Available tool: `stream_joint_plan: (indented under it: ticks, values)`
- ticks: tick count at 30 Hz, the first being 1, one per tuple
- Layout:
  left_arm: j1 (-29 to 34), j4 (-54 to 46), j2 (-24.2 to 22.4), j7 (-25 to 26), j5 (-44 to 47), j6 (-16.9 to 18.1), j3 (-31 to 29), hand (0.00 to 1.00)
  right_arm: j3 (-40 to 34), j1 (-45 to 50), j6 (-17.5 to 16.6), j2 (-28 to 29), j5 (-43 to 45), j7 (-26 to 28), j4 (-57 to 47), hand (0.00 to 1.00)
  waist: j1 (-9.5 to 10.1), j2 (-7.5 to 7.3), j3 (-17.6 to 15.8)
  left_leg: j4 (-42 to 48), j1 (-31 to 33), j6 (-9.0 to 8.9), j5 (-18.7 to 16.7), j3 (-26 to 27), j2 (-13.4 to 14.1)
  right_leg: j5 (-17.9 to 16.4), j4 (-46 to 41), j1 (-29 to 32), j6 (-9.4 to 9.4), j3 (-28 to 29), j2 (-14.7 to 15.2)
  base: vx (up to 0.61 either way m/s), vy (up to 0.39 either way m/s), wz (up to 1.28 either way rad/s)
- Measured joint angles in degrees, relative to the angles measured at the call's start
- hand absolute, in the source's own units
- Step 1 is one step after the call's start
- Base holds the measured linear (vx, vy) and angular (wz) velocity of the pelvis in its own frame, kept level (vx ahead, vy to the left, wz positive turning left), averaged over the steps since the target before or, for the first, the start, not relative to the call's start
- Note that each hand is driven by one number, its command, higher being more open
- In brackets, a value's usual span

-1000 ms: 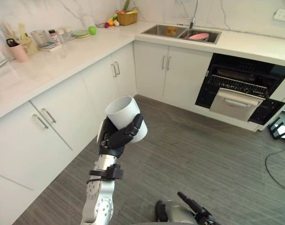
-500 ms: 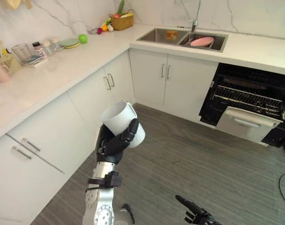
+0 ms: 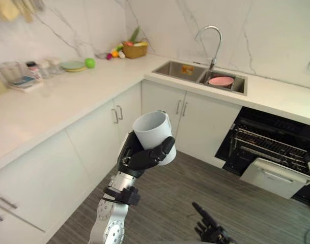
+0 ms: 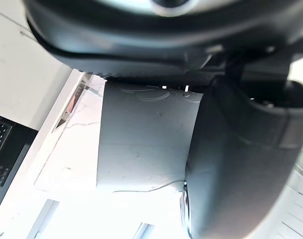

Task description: Walk over to the sink, pick up the cup, carry it to the dishwasher, place the cup inside the dishwasher, then close the dishwasher door

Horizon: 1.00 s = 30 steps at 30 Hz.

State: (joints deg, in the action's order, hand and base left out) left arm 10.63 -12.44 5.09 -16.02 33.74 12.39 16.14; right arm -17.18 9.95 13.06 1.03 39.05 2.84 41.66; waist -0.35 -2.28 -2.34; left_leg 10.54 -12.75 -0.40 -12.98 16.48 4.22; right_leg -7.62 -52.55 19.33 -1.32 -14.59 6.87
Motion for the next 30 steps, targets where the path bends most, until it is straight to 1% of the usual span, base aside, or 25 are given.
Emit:
stream_joint_plan:
  ticks: [1, 2, 3, 4, 5, 7, 8, 9, 10, 11, 12, 13, 14, 16, 17, 19, 20, 21, 22, 24, 25, 26, 27, 29, 30]
  values:
    - [-0.53, -0.01, -0.02, -0.02, 0.04, -0.02, 0.05, 0.00, 0.13, 0.10, -0.33, 0.38, -0.01, -0.53, -0.49, 1.00, -0.05, 0.04, -0.14, -0.11, -1.17, -0.85, -0.51, 0.22, 0.25, 0.16, 5.23, -0.38, 0.03, -1.97, -0.28, 0.57, -0.043, -0.15]
    - [-1.34, -0.19, -0.17, -0.08, 0.16, -0.01, 0.03, 0.00, 0.75, 0.35, -0.80, 0.86, -0.02, -1.99, -1.18, 1.00, -0.05, -0.02, -0.22, -0.52, -3.55, -2.61, -1.77, 0.94, 0.08, 1.65, 15.27, -1.40, 0.51, -5.72, -0.93, 0.52, -0.068, -0.28]
    - [-1.49, -0.83, -0.07, -0.19, 0.21, 0.00, -0.09, 0.00, 2.25, 1.42, -0.96, 1.23, -0.17, -3.89, -2.17, 1.00, -0.18, -1.19, -0.27, -0.68, -6.15, -3.58, -3.11, 1.55, -1.95, 11.70, 25.06, -2.91, 2.69, -8.56, -0.96, 0.54, -0.079, -0.40]
    - [-1.34, -0.88, -0.40, -0.43, 0.20, 0.13, -0.29, 0.00, 2.98, 1.59, -1.35, 1.21, -0.33, -4.54, -2.33, 1.00, 0.01, -1.50, -0.15, -0.40, -7.28, -3.84, -3.91, 1.70, -2.86, 10.03, 25.79, -3.62, 8.59, -10.47, -0.76, 0.56, -0.086, -0.80]
    - [-0.86, -0.80, -1.72, -0.43, -0.05, -0.07, -0.44, 0.00, 3.70, 1.07, -1.84, 0.12, -0.90, -6.59, -2.75, 1.00, 0.45, 1.14, 0.05, 0.72, -7.75, -3.00, -4.89, 1.89, -1.79, 6.75, 26.76, -4.62, 10.32, -10.99, -2.36, 0.42, -0.069, -0.79]
    - [-1.75, -0.76, -2.37, -0.43, -0.34, -0.05, 0.24, 0.00, 4.33, 0.10, -2.80, 0.03, -1.09, -10.03, -3.23, 1.00, -0.08, 2.90, -1.14, 2.85, -7.76, -2.77, -5.07, 2.91, -0.84, 3.78, 29.04, -5.85, 10.25, -8.89, -5.40, 0.39, -0.091, -0.77]
    - [-2.09, -0.71, -2.29, -0.43, -1.00, -0.03, 0.81, 0.00, 4.63, -0.09, -3.61, 0.50, -1.27, -12.91, -4.13, 1.00, -0.24, 3.42, -1.75, 6.41, -7.57, -2.75, -5.07, 3.81, 0.42, 2.26, 29.80, -6.84, 9.04, -7.72, -7.47, 0.31, -0.097, -0.67]
    - [-2.05, -0.67, -2.09, -0.42, -1.27, -0.03, 1.08, 0.00, 5.32, 0.35, -4.00, 0.58, -1.31, -14.48, -4.95, 1.00, -0.43, 3.47, -1.77, 9.20, -7.27, -2.71, -4.98, 3.98, 1.35, 1.51, 30.18, -7.72, 8.83, -7.27, -8.51, 0.29, -0.098, -0.73]
    - [-2.05, -0.67, -1.59, -0.46, -1.38, 0.03, 1.86, 0.00, 6.44, 2.30, -4.44, 0.88, -1.86, -17.72, -8.85, 1.00, -0.49, 3.74, -1.96, 17.55, -5.80, -2.48, -4.16, 4.05, 4.02, -0.33, 31.48, -10.22, 9.16, -6.35, -10.80, 0.32, -0.088, -0.67]
    - [-2.08, -0.69, -1.75, -0.54, -1.60, 0.17, 2.57, 0.00, 6.34, 4.34, -4.83, 1.40, -2.61, -20.66, -14.52, 1.00, -0.60, 3.98, -2.29, 29.44, -2.14, -1.68, -0.38, 3.73, 7.16, -2.01, 31.93, -12.58, 9.16, -6.34, -11.92, 0.33, -0.080, -0.61]
    - [-2.09, -0.72, -1.88, -0.73, -1.81, 0.35, 2.85, 0.00, 6.32, 5.32, -5.43, 1.52, -2.74, -22.12, -17.59, 1.00, -0.68, 3.98, -2.30, 35.67, 0.75, -1.52, 3.36, 2.65, 8.46, -2.49, 31.94, -13.32, 9.86, -5.75, -12.48, 0.33, -0.079, -0.51]
    - [-1.97, -0.75, -2.28, -1.50, -1.85, 0.47, 3.27, 0.00, 6.22, 6.52, -6.79, 1.34, -2.97, -24.04, -22.85, 1.00, -0.56, 4.24, -2.44, 46.15, 6.44, -2.43, 10.03, -1.10, 9.80, -2.71, 32.02, -14.37, 10.16, -4.11, -13.58, 0.32, -0.047, -0.79]
    - [-1.18, -0.84, -2.48, -2.38, -2.19, 0.57, 3.45, 0.00, 6.09, 6.34, -8.72, 0.93, -4.03, -25.92, -28.20, 1.00, -0.18, 4.90, -2.89, 56.89, 13.31, -2.88, 10.73, -5.23, 10.24, -3.00, 32.99, -16.25, 10.59, -1.12, -15.25, 0.31, -0.034, -0.94]
    - [0.08, -0.83, -1.94, -2.90, -2.47, 0.57, 3.40, 0.00, 6.28, 6.37, -11.77, 0.96, -6.07, -26.93, -33.41, 1.00, 0.50, 4.68, -3.25, 62.33, 19.48, -2.18, 9.52, -7.48, 10.35, -2.76, 35.49, -19.58, 10.69, 2.72, -16.60, 0.34, 0.002, -1.27]
    - [1.03, -0.73, -1.59, -3.66, -2.47, 0.62, 2.75, 0.00, 6.27, 6.76, -14.62, 0.77, -8.47, -26.88, -36.30, 1.00, 1.15, 4.10, -3.43, 60.44, 23.53, -1.64, 6.54, -8.10, 10.27, -2.16, 37.94, -22.93, 11.15, 7.67, -17.35, 0.37, 0.015, -1.48]
    - [1.01, -0.35, -1.49, -5.15, -1.85, 1.23, 1.08, 0.00, 5.79, 6.10, -18.06, -0.64, -9.03, -25.15, -35.96, 1.00, 1.45, 4.10, -2.98, 52.35, 26.38, -1.11, 3.26, -7.58, 10.97, -2.17, 39.47, -24.89, 10.51, 12.78, -17.67, 0.32, 0.084, -1.59]
    - [0.92, -0.31, -1.53, -6.74, -0.62, 2.62, -0.28, 0.00, 3.59, 5.35, -20.75, -1.69, -9.08, -22.40, -34.45, 1.00, 1.55, 4.17, -2.71, 42.22, 27.62, -1.20, 1.52, -6.84, 11.34, -2.29, 40.15, -25.65, 9.99, 16.74, -17.81, 0.35, 0.160, -1.77]
    - [0.89, -0.45, -1.63, -7.61, 0.56, 3.85, -1.22, 0.00, 0.85, 5.37, -23.27, -2.61, -9.14, -20.19, -33.72, 1.00, 1.46, 4.20, -2.69, 31.24, 28.15, -1.58, 1.28, -6.42, 11.26, -2.53, 40.52, -26.48, 9.57, 20.14, -17.75, 0.47, 0.239, -1.52]
    - [0.90, -0.60, -1.64, -7.69, 1.23, 3.96, -1.55, 0.00, -0.74, 5.39, -24.30, -3.01, -9.26, -19.31, -33.69, 1.00, 1.43, 4.23, -2.66, 26.16, 28.20, -1.74, 1.41, -6.53, 10.94, -2.76, 40.49, -26.67, 9.17, 21.99, -17.66, 0.44, 0.268, -1.48]
    - [1.65, -0.80, -1.65, -7.10, 2.32, 3.91, -2.28, 0.00, -3.21, 6.52, -27.34, -5.14, -9.54, -17.65, -36.07, 1.00, 1.05, 4.19, -2.64, 11.57, 28.16, -2.88, 4.10, -10.01, 8.49, -5.40, 39.64, -27.99, 7.61, 28.59, -16.43, 0.50, 0.359, -1.44]
    - [2.00, -0.80, -1.66, -6.74, 2.30, 3.90, -2.18, 0.00, -3.20, 7.56, -28.07, -5.35, -10.29, -17.62, -37.62, 1.00, 1.01, 4.12, -2.61, 10.36, 27.96, -3.05, 6.40, -10.71, 7.92, -6.73, 38.60, -28.16, 6.72, 29.82, -15.97, 0.47, 0.381, -1.33]
    - [3.29, -0.82, -1.76, -6.45, 2.30, 3.90, -1.60, 0.00, -3.09, 10.12, -29.07, -5.26, -12.36, -17.60, -41.92, 1.00, 1.03, 4.20, -1.93, 9.64, 26.71, -3.21, 11.64, -10.98, 6.48, -9.70, 35.82, -28.15, 3.03, 30.96, -14.79, 0.48, 0.378, -1.04]
    - [4.17, -0.83, -0.94, -6.34, 2.26, 3.76, -1.12, 0.00, -2.45, 12.52, -30.07, -2.83, -14.11, -17.56, -45.31, 1.00, 0.00, 2.04, -0.81, 10.09, 24.86, -2.81, 10.53, -8.35, 4.72, -11.76, 33.65, -27.98, 0.15, 31.67, -11.68, 0.49, 0.365, -0.86]
    - [4.26, -0.97, -0.75, -5.92, 2.24, 3.77, 0.25, 0.00, -2.42, 14.37, -30.18, -0.93, -15.01, -15.77, -49.02, 1.00, -0.63, 0.54, -0.06, 12.51, 24.38, -1.15, 8.23, -6.18, 3.52, -10.98, 33.69, -28.67, -1.58, 31.41, -9.23, 0.43, 0.311, -0.43]
    - [4.31, -0.96, -0.56, -5.90, 2.24, 3.76, 0.51, 0.00, -2.37, 14.32, -30.24, -0.16, -15.11, -14.50, -49.54, 1.00, -0.55, -0.07, -0.16, 15.58, 24.13, -0.34, 7.15, -5.42, 3.67, -9.43, 34.45, -30.08, -1.63, 31.32, -8.45, 0.38, 0.283, -0.45]
